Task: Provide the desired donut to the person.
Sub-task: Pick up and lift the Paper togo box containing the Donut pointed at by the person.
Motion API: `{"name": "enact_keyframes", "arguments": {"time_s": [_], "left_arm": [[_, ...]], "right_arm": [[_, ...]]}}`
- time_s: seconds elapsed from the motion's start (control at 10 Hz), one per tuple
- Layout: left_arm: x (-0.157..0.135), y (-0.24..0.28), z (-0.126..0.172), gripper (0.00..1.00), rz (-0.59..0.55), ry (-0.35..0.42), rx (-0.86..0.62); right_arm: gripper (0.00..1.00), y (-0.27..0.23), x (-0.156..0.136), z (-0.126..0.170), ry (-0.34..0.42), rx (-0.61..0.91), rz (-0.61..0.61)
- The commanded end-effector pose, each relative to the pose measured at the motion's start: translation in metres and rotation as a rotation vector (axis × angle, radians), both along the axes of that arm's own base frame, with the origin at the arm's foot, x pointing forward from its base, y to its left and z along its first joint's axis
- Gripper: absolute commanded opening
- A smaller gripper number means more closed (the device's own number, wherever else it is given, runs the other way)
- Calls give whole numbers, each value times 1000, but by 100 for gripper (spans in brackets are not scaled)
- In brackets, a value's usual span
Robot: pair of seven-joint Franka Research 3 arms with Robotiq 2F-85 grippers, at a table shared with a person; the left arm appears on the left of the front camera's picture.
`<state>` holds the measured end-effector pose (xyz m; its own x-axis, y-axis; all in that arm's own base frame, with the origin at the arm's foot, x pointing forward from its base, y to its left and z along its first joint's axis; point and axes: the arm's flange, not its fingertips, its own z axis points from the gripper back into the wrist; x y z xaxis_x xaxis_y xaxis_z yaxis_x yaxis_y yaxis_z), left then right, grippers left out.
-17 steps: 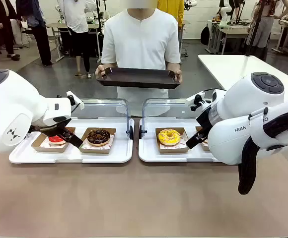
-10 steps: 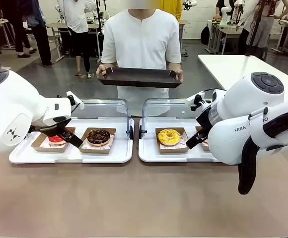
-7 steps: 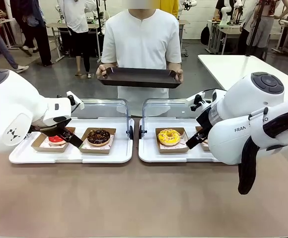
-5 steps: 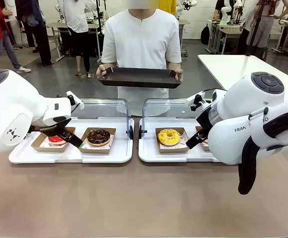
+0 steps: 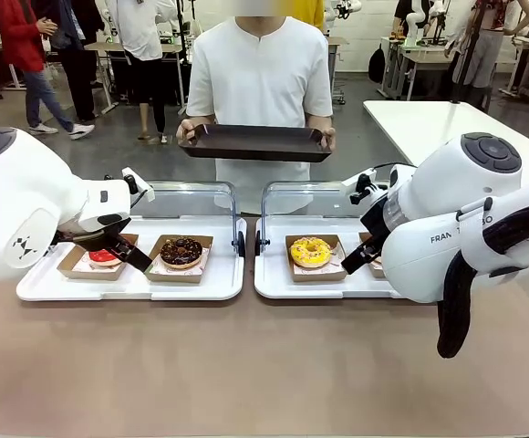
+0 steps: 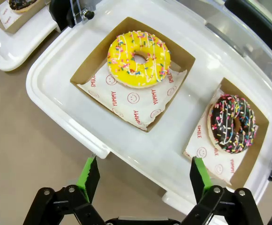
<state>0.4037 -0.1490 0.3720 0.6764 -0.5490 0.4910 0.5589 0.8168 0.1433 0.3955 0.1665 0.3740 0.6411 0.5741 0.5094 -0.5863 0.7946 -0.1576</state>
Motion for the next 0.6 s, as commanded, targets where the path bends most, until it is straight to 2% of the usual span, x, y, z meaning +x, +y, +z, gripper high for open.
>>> {"name": "enact_keyframes", "arguments": {"time_s": [0.0, 0.1, 0.2, 0.4, 0.5], "left_arm": [[0, 0, 0, 100, 0, 0, 0], [4, 8, 18, 100, 22, 26, 0], [-5, 9, 37, 100, 62, 56, 19], [-10, 16, 90, 100, 70, 92, 35], [-9, 19, 115, 100, 96, 134, 49]], "right_arm": [[100, 0, 0, 0, 0, 0, 0], [100, 2, -1, 18, 16, -7, -30], [100, 2, -11, 42, 54, 0, -24], [100, 6, -30, 102, 96, -33, -62], [100, 7, -36, 136, 128, -14, -102]]}}
